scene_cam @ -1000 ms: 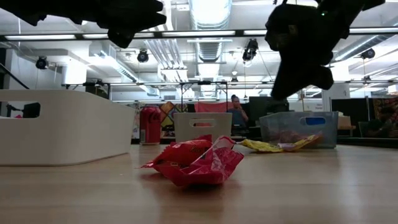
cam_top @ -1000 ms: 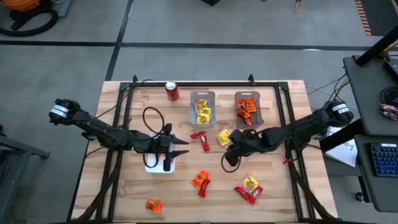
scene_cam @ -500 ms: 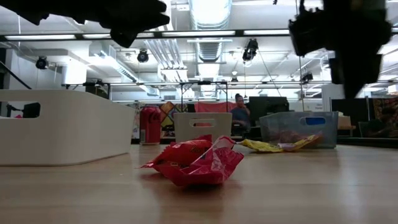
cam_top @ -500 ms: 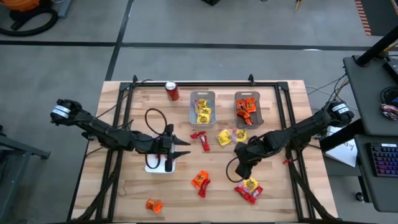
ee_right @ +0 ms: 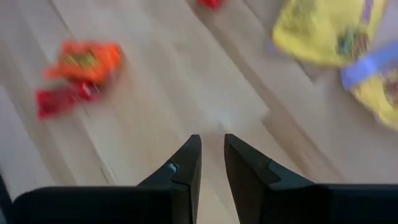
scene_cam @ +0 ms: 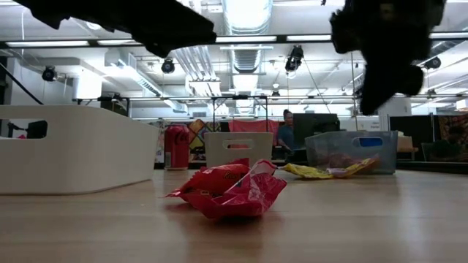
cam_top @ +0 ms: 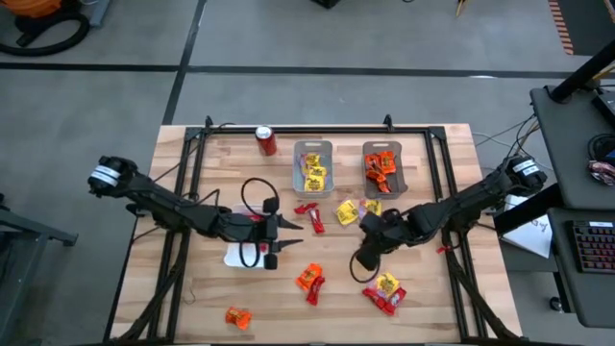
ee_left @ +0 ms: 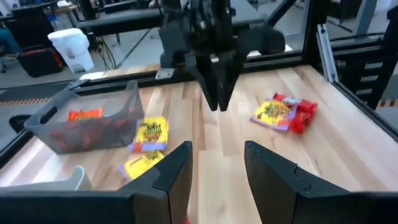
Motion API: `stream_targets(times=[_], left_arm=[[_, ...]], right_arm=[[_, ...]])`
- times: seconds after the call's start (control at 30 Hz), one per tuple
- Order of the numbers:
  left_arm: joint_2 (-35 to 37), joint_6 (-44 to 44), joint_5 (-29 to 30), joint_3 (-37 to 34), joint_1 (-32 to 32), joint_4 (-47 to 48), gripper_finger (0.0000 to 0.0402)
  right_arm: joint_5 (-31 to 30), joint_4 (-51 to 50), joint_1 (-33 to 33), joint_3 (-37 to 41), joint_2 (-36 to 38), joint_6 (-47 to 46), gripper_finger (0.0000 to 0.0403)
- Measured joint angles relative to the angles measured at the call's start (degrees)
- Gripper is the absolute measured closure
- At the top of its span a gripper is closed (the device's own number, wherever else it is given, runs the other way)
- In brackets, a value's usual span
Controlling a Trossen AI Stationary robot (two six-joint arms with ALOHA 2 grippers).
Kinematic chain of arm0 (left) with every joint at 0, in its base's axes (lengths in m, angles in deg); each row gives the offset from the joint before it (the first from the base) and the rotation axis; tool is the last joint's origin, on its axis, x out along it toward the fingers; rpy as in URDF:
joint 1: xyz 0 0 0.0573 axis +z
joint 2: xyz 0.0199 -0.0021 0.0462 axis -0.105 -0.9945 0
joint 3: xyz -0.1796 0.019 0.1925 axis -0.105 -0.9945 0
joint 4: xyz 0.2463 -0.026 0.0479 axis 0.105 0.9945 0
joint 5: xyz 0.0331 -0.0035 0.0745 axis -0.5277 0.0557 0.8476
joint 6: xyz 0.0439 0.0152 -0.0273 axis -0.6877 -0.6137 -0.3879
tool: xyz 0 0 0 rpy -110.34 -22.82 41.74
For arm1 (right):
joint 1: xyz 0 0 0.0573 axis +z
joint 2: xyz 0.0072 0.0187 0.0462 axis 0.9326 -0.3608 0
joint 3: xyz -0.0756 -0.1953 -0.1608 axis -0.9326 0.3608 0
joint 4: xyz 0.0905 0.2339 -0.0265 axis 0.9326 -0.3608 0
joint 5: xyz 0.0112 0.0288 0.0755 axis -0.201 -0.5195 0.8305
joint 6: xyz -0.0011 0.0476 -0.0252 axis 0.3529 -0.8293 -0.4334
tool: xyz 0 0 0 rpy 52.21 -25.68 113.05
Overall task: Sort candy
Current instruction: Put the red candy into the white bin
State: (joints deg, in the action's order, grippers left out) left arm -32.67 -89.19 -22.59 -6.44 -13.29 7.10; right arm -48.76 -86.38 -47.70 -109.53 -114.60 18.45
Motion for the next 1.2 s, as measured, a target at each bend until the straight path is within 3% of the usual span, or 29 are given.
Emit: stream_targets(times=[0.3,0.53,0.73,1.2], left_arm=[[10.8,1.3,2.5,-1.7,-0.1,8.4,0.0271],[18.9,2.4,3.7,-1.8,-0.1,17.5,0.0271],[21.0,3.4,3.7,-1.8,-0.1,20.4,0.0271],[20.5,3.4,3.9,-1.8,-0.1,21.1,0.0271]], right_arm=[[-1.3,11.3,-4.1,-0.4,-2.5,0.6,0.0339],[-1.9,9.5,-6.7,-6.1,-12.2,2.6,0.0339],[-3.9,2.9,-8.8,-13.5,-19.6,3.3,0.0337],[-9.9,1.8,-11.8,-24.1,-30.5,6.2,0.0201]])
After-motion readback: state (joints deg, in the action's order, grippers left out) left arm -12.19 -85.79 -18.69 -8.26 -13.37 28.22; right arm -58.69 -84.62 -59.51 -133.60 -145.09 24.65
